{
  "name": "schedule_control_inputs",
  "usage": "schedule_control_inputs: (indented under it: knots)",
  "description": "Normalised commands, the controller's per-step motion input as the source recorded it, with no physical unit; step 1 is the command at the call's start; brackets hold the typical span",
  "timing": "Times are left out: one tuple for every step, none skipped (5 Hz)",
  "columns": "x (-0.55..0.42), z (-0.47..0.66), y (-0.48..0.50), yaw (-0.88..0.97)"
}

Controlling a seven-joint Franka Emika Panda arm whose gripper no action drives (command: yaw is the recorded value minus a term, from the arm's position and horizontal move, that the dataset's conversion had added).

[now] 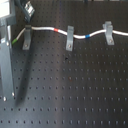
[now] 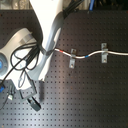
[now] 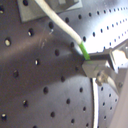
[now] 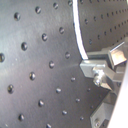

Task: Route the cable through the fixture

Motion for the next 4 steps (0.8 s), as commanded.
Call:
schedule_control_inputs:
  knots:
    - [0.216, -0.51, -0.23, 0.52]
    - [0.145, -0.32, -0.381, 0.47]
    - [0.195, -0.47, -0.23, 0.55]
    - [0.186, -0.5, -0.117, 0.65]
